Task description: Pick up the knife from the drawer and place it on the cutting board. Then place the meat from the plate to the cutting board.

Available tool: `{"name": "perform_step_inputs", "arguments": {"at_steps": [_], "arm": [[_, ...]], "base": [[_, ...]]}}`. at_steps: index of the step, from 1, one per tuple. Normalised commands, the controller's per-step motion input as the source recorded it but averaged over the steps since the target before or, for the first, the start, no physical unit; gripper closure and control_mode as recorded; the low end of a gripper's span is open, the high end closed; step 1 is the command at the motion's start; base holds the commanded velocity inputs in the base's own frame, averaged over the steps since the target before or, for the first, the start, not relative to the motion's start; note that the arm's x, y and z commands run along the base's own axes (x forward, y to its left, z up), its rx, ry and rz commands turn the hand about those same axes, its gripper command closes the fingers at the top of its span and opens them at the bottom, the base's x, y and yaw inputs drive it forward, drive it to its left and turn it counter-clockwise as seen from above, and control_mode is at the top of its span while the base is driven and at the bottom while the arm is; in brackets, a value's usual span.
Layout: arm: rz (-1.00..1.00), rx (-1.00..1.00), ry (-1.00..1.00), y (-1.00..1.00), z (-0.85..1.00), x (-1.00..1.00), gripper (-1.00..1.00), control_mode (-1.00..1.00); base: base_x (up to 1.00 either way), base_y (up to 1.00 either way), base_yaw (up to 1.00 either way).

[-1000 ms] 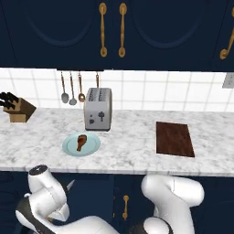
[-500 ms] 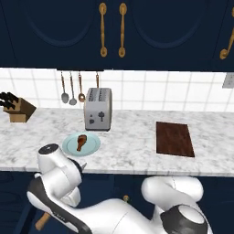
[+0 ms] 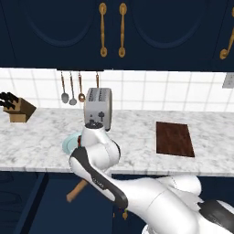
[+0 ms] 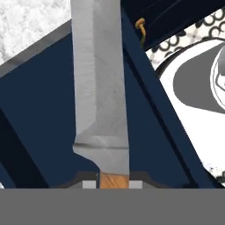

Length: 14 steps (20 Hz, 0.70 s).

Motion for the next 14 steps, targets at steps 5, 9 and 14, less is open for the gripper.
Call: {"name": "perform_step_inputs", "arguments": {"at_steps": [5,9,14], "arm": [[0.0,0.0,-0.03,-1.0,0.09,0.52,1.0,-1.0],[-0.08,0.0,0.02,-1.0,0.05,0.81,1.0,-1.0],[-0.22,0.0,0.14,-0.97,0.12,1.0,1.0,-1.0]], "base": [[0.0,0.0,0.0],[0.0,0.0,0.0],[0.0,0.0,0.0]]}}
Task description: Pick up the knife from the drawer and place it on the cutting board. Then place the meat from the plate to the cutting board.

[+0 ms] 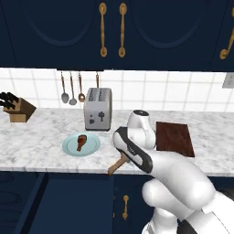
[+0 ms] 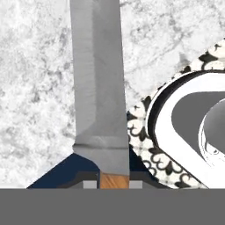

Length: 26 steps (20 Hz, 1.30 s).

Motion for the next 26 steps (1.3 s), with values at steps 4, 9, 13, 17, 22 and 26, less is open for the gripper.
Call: {"name": "perform_step_inputs", "arguments": {"at_steps": [4,9,13,17,22,26], "arm": [[-0.18,0.0,0.02,-0.96,0.0,1.0,1.0,-1.0],[-0.1,0.0,0.0,-0.99,-0.1,0.76,1.0,-1.0],[-0.02,0.0,0.0,-0.96,-0.29,0.44,1.0,-1.0],[-0.05,0.0,0.04,-0.92,-0.16,0.61,1.0,-1.0],[-0.01,0.0,0.02,-0.8,-0.1,0.42,1.0,-1.0],[0.0,-0.01,0.0,-0.41,-0.05,0.36,1.0,-1.0]], "base": [[0.0,0.0,0.0],[0.0,0.0,0.0],[0.0,0.0,0.0],[0.0,0.0,0.0],[0.0,0.0,0.0],[0.0,0.0,0.0]]}}
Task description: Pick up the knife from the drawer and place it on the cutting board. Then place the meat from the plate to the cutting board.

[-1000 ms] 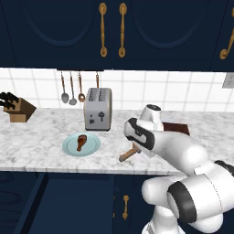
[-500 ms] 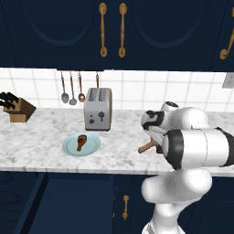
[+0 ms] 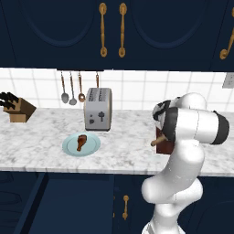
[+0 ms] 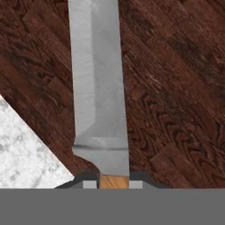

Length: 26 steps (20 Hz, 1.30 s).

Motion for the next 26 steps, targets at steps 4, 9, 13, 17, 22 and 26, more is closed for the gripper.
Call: {"name": "perform_step_inputs", "arguments": {"at_steps": [4,9,13,17,22,26], "arm": [[0.0,-0.08,-0.02,-0.16,-0.46,0.14,1.0,-1.0],[0.0,-0.04,0.0,-0.16,-0.26,0.42,1.0,-1.0],[0.0,0.0,-0.05,-0.01,-0.15,0.03,1.0,-1.0],[0.0,-0.02,-0.12,0.01,-0.19,-0.05,-1.0,-1.0],[0.07,-0.02,-0.19,0.04,0.26,-0.29,-1.0,-1.0],[0.15,-0.1,-0.13,0.33,0.58,-0.34,-1.0,-1.0]], "base": [[0.0,0.0,0.0],[0.0,0.0,0.0],[0.0,0.0,0.0],[0.0,0.0,0.0],[0.0,0.0,0.0],[0.0,0.0,0.0]]}}
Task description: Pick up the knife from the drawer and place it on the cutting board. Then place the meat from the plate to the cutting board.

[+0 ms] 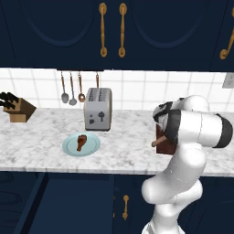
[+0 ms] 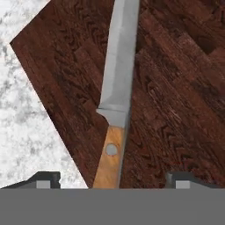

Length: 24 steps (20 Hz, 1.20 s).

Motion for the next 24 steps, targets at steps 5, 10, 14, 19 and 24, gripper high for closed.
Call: {"name": "perform_step_inputs", "arguments": {"at_steps": [5,10,14,19,24], "arm": [[0.11,-0.2,-0.03,0.93,0.83,-0.19,-1.0,-1.0],[0.25,-0.22,0.03,1.0,0.2,-0.14,-1.0,-1.0],[0.36,-0.04,0.15,1.0,0.03,-0.06,-1.0,-1.0],[0.37,0.01,0.13,1.0,0.02,-0.07,-1.0,-1.0],[0.28,0.0,0.08,1.0,0.0,0.0,-1.0,-1.0]], "base": [[0.0,0.0,0.0],[0.0,0.0,0.0],[0.0,0.0,0.0],[0.0,0.0,0.0],[0.0,0.0,0.0]]}}
